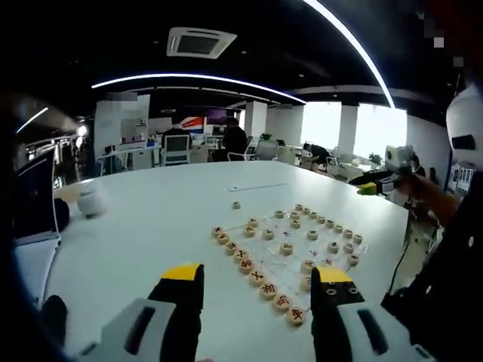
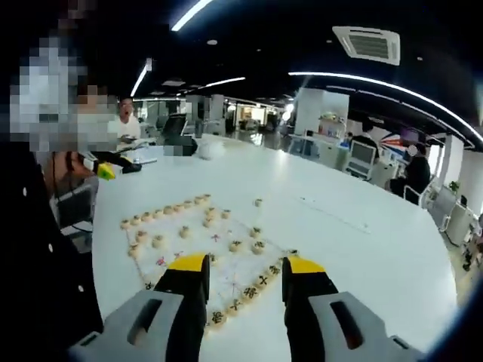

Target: Pick up the chess pieces one by one and place each piece onto its starting position on the chessboard, setting the pieces on their correct points until all the chess pieces are arranged in the starting layout

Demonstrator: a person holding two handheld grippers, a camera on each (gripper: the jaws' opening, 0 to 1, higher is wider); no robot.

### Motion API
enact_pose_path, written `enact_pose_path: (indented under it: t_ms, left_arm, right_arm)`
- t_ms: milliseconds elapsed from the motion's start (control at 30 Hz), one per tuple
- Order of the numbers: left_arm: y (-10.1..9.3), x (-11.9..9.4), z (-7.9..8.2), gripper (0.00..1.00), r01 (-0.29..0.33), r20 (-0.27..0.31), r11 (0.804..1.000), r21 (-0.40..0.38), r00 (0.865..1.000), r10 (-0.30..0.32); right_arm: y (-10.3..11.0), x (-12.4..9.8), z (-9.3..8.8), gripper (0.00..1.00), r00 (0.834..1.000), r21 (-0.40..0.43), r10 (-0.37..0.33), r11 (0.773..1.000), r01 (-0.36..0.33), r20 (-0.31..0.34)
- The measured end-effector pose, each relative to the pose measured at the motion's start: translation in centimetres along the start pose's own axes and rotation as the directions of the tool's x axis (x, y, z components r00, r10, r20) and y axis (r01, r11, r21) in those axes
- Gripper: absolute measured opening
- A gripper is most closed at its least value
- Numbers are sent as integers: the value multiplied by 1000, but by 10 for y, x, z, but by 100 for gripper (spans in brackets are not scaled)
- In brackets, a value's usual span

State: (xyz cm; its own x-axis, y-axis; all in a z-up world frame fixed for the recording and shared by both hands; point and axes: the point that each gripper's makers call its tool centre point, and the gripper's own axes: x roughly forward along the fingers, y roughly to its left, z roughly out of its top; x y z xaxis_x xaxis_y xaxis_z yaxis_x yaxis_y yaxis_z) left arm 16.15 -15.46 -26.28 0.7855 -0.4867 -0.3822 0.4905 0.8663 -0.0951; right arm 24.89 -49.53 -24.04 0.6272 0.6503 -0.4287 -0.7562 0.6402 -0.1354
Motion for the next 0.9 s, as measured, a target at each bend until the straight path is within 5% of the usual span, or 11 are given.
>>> enact_pose_path:
  t_ms: [233, 500, 667, 900]
  left_arm:
    - [9, -7, -4, 58, -22, 10, 1000, -18, 1000, 22]
    - [13, -11, -6, 58, -27, 25, 999, -35, 999, 28]
    - [13, -12, -7, 58, -24, 30, 999, -44, 999, 25]
    - [11, -14, -4, 58, -20, 37, 999, -37, 999, 21]
  right_arm:
    - [-14, 65, 38, 39, 985, -110, 124, 984, -137, -119]
    - [-16, 148, 63, 37, 946, -137, 217, 957, -255, -243]
    - [-15, 200, 62, 37, 896, -135, 255, 937, -322, -363]
    - [-22, 265, 46, 34, 848, -188, 205, 925, -332, -488]
